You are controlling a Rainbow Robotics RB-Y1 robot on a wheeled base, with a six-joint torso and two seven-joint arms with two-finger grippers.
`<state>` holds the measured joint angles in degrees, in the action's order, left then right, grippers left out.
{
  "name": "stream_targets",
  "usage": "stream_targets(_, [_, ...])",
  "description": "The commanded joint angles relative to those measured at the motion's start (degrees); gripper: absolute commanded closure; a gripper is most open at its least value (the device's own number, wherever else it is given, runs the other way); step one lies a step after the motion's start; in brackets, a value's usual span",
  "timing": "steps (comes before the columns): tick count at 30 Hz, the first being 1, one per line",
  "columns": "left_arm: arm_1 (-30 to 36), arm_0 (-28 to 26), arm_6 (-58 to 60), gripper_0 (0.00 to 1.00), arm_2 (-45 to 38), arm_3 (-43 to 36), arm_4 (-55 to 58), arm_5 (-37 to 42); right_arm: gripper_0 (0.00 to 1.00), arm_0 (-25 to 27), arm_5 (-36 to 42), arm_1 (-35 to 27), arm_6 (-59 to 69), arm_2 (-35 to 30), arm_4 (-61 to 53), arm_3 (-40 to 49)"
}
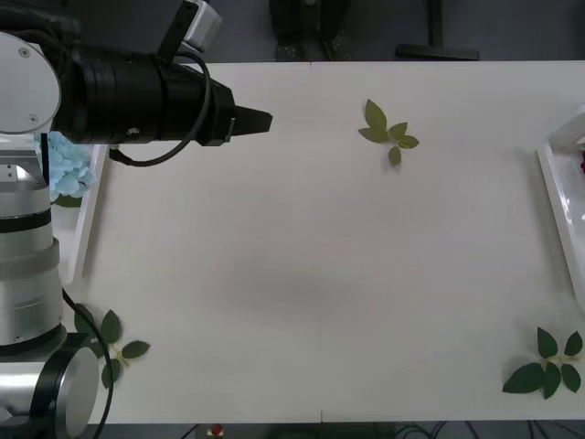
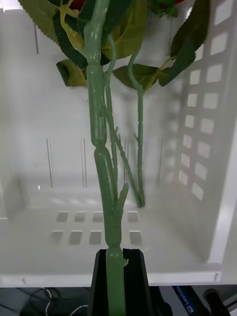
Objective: Place the red flowers into the right box and the blue flowers into the left box. If a person shows an open palm, hand one flower to the person first, then continue sorting.
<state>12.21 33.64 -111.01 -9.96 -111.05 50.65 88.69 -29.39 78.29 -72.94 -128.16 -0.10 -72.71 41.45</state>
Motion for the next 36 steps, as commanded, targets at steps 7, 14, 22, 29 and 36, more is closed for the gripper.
stream_targets(7, [4.05, 3.8, -22.67, 0.0, -7.09, 1.97, -0.11, 6.5, 1.0, -1.72, -5.08, 2.89, 0.72, 3.61, 2.75, 0.39])
stream_targets(14, [4.4, 6.52, -35.32, 0.0, -11.14, 8.83, 2.52, 7.38, 1.0, -1.63, -9.47, 4.03, 1.68, 7.92, 3.45, 0.21])
stream_targets(22, [4.58, 7.32, -39.1, 0.0, -10.96, 10.24, 3.76, 7.56, 1.0, -1.55, -13.78, 5.62, 2.03, 11.26, 3.8, -1.9])
stream_targets(29, [4.67, 7.67, -39.89, 0.0, -10.78, 10.15, 4.37, 9.31, 0.0, -1.55, -13.52, 5.79, 1.86, 11.26, 1.34, -1.81])
stream_targets(36, [4.93, 7.84, -39.89, 0.0, -10.87, 10.15, 6.74, 11.33, 0.0, -1.55, -13.78, 5.79, 1.95, 11.26, 1.69, -1.9])
